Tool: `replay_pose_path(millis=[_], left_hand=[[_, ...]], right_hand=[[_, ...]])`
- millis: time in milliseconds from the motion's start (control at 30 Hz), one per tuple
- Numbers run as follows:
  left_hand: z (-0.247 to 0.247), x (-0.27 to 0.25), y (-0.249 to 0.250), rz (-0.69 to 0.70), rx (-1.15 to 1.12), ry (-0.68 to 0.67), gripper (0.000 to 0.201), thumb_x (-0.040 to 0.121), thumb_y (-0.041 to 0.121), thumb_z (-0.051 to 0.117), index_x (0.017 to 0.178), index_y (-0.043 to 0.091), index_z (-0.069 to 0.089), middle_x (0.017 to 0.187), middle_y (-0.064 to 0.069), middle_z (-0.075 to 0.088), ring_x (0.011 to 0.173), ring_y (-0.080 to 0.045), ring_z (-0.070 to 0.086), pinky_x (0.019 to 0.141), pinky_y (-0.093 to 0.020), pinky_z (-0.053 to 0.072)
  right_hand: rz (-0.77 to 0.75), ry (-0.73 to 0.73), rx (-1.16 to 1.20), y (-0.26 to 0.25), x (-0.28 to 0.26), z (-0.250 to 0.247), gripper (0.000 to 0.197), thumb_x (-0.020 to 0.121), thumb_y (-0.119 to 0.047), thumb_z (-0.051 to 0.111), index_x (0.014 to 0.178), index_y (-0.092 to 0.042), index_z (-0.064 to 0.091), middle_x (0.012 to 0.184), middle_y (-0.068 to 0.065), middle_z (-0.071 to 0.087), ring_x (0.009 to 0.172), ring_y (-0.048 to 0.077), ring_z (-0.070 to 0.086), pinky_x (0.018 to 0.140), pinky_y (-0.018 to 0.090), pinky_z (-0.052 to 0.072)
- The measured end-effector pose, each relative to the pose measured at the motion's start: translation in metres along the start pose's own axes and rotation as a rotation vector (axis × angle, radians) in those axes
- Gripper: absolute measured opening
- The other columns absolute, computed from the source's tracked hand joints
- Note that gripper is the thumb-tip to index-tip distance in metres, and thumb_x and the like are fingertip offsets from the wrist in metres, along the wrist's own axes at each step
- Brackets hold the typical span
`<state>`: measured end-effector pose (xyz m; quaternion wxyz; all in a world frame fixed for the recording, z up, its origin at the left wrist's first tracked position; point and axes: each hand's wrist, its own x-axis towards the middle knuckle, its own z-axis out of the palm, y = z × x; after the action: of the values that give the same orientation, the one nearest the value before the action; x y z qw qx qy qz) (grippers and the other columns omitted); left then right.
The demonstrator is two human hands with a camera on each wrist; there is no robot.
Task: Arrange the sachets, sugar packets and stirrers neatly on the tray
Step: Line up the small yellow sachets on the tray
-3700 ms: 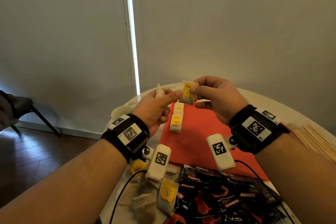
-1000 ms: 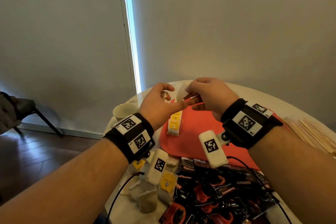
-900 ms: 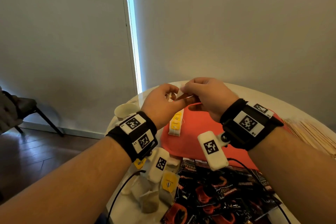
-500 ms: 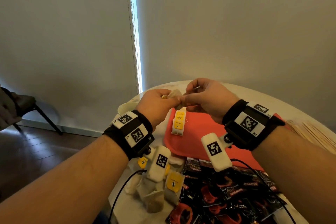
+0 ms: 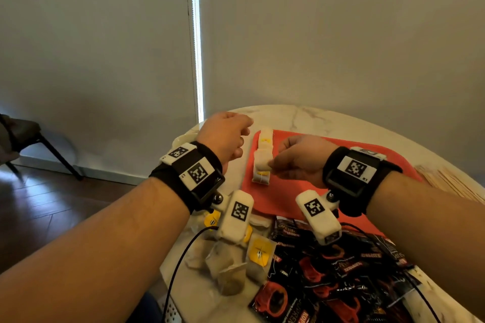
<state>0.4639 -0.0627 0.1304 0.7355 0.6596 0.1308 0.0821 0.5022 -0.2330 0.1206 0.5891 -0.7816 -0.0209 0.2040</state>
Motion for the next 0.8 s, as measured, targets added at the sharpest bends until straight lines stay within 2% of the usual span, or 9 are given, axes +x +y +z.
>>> replay_pose_path(millis=[167,300,400,500,600,667,733,800], left_hand=[[-0.004,-0.001,0.000,-0.061,-0.179,0.041,0.011,0.087,0.001,0.047,0.088,0.010,0.054,0.086,-0.009,0.059,0.059,-0.012,0.044,0.049,-0.026,0.038],[-0.005,0.000,-0.001,-0.080,-0.233,0.075,0.019,0.083,-0.009,0.039,0.082,0.006,0.051,0.094,-0.014,0.056,0.061,-0.014,0.043,0.052,-0.028,0.038],[-0.003,0.001,0.002,-0.101,-0.190,0.113,0.029,0.084,-0.016,0.035,0.070,0.007,0.048,0.101,-0.018,0.054,0.064,-0.017,0.041,0.056,-0.029,0.037],[-0.003,0.004,0.003,-0.125,-0.144,0.126,0.038,0.091,-0.018,0.034,0.064,0.007,0.044,0.099,-0.019,0.050,0.064,-0.019,0.039,0.058,-0.028,0.036],[-0.002,0.007,0.001,-0.146,-0.175,0.116,0.036,0.098,-0.013,0.039,0.069,0.006,0.046,0.088,-0.014,0.050,0.063,-0.017,0.040,0.058,-0.026,0.037],[-0.002,0.006,-0.001,-0.130,-0.179,0.111,0.026,0.097,-0.012,0.043,0.081,0.005,0.052,0.087,-0.010,0.053,0.065,-0.015,0.044,0.061,-0.026,0.044],[-0.004,0.002,-0.003,-0.073,-0.133,0.067,0.023,0.094,-0.013,0.049,0.089,0.009,0.053,0.088,-0.009,0.056,0.070,-0.016,0.052,0.067,-0.028,0.054],[-0.005,-0.002,-0.006,-0.019,-0.078,0.023,0.030,0.089,-0.016,0.057,0.089,0.014,0.052,0.095,-0.010,0.056,0.078,-0.022,0.060,0.077,-0.035,0.060]], right_hand=[[0.119,-0.007,-0.054,0.026,0.009,0.000,0.031,0.081,0.016,0.071,0.071,-0.009,0.056,0.068,0.013,0.071,0.072,0.026,0.073,0.066,0.036,0.061],[0.157,-0.046,-0.036,0.032,0.012,0.007,0.028,0.083,0.018,0.068,0.073,-0.006,0.059,0.073,0.015,0.073,0.083,0.032,0.073,0.071,0.038,0.062],[0.173,-0.066,-0.038,0.034,0.014,0.012,0.025,0.083,0.017,0.068,0.074,-0.005,0.061,0.078,0.018,0.073,0.078,0.031,0.074,0.067,0.036,0.061],[0.194,-0.079,-0.038,0.034,0.013,0.015,0.020,0.084,0.016,0.068,0.080,-0.003,0.065,0.075,0.018,0.073,0.069,0.027,0.074,0.059,0.033,0.061],[0.194,-0.071,-0.065,0.031,0.013,0.016,0.013,0.084,0.013,0.070,0.087,0.000,0.069,0.080,0.019,0.075,0.068,0.026,0.074,0.058,0.031,0.061],[0.203,-0.078,-0.083,0.029,0.013,0.016,0.011,0.086,0.008,0.071,0.096,0.003,0.070,0.088,0.021,0.076,0.072,0.026,0.075,0.062,0.031,0.061],[0.217,-0.091,-0.095,0.026,0.012,0.015,0.019,0.089,0.000,0.072,0.107,0.005,0.070,0.097,0.022,0.076,0.077,0.027,0.074,0.069,0.033,0.063],[0.196,-0.097,-0.148,0.021,0.010,0.011,0.024,0.090,-0.008,0.073,0.112,0.002,0.070,0.099,0.017,0.074,0.078,0.026,0.072,0.071,0.035,0.062]])
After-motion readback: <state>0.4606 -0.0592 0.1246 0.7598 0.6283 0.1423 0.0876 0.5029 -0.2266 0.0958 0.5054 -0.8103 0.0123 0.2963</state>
